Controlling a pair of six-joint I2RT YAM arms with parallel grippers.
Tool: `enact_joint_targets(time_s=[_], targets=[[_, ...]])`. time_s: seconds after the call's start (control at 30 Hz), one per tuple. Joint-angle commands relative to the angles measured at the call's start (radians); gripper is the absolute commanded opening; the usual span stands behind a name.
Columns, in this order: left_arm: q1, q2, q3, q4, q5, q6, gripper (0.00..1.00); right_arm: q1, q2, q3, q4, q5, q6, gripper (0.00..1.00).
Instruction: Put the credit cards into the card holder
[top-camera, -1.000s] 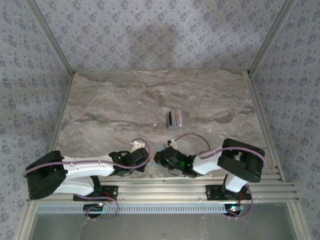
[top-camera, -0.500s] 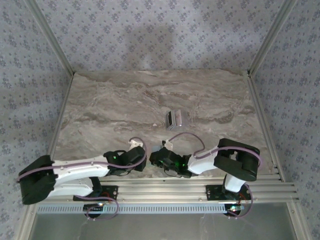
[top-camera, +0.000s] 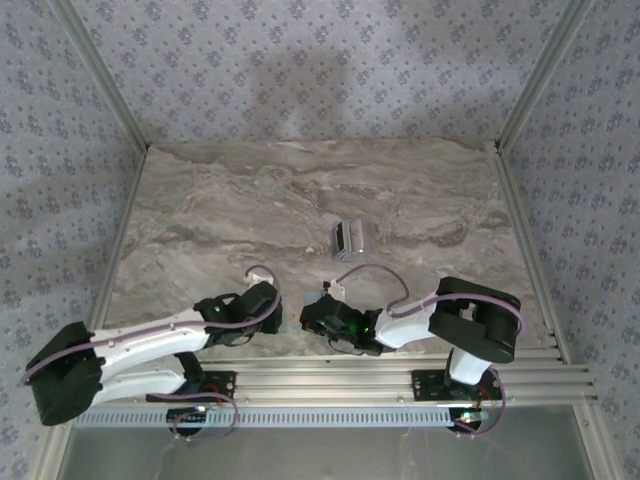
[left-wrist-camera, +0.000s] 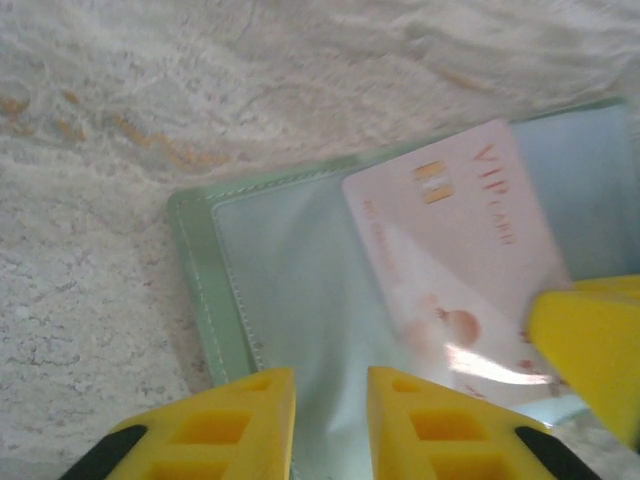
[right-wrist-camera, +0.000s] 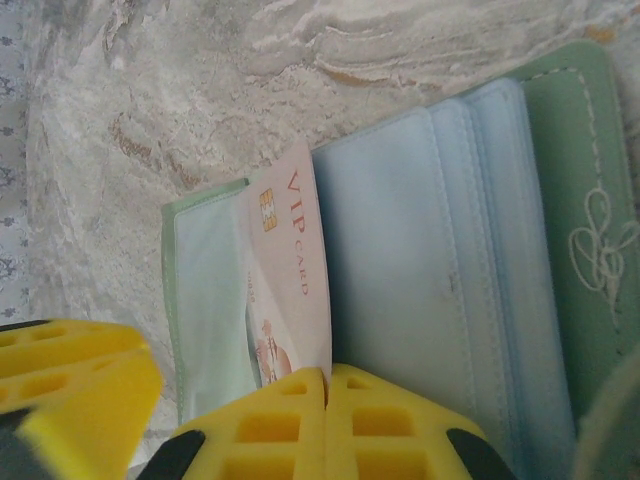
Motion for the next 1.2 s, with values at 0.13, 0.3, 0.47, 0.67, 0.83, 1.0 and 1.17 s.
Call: enact_joint_targets(time_s=[0.13,0.3,0.47,0.67,0.83,1.0,1.17], targets=[[0.005,0.097,-0.013,0.048,0.0,0.013,0.18,0.014,0.004,-0.052,-0.086,-0.036,0.036,0.0],[0.004,0.116,-0.029,0.046,-0.02,0.005,0.18,0.014,-0.003,-0.071,-0.06,-0.034,0.065,0.0],[0.004,0.135,-0.039,0.066,-0.01,0.001,0.18,0.014,0.005,-0.083,-0.031,-0.039,0.086,0.0],[0.005,0.148,-0.043,0.073,-0.009,0.001,0.18,0.017,0.011,-0.098,-0.007,-0.023,0.127,0.0],[0.004,0.151,-0.046,0.083,-0.005,0.001,0.18,0.021,0.02,-0.084,-0.005,-0.027,0.13,0.0],[0.003,0.159,-0.048,0.091,-0.002,0.001,0.18,0.025,0.053,-0.05,0.002,-0.047,0.13,0.0],[0.003,0.169,-0.052,0.102,0.002,0.003,0.18,0.028,0.071,-0.029,0.007,-0.047,0.128,0.0]])
